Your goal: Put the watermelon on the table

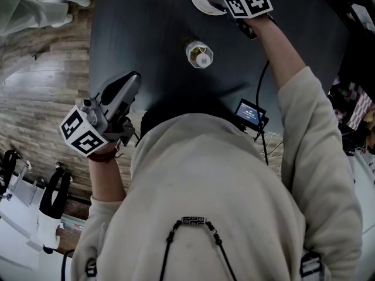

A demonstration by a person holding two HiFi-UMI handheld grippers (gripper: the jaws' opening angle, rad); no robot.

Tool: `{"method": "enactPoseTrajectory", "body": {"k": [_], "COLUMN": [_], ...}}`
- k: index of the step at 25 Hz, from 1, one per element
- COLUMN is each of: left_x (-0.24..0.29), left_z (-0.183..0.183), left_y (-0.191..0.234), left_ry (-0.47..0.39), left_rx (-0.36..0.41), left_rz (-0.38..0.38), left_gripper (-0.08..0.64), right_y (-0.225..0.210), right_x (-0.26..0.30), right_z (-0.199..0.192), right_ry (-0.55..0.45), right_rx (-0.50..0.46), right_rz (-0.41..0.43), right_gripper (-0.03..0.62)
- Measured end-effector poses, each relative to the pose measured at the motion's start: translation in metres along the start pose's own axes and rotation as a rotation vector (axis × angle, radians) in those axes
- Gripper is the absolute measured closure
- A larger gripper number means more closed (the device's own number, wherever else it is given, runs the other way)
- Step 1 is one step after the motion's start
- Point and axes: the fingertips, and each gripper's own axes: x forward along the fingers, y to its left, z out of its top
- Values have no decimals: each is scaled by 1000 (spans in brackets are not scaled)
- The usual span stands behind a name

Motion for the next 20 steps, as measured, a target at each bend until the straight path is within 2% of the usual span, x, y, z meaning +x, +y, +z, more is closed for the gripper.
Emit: {"method": "enactPoseTrajectory", "body": {"k": [8,20], "left_x": [3,16], "left_z": [1,14], "left_y": [-3,-23], "left_ry": [10,35], "left_rx": [6,67], "left_rz": [-10,-65], "left_gripper": [561,561], "right_y": [-5,-17], "right_x": [-5,-66], "right_z": [-2,2], "right_ry": [11,-84], "right_rx": [-24,4], "right_rz": [-12,-45], "right_gripper": [354,354]}}
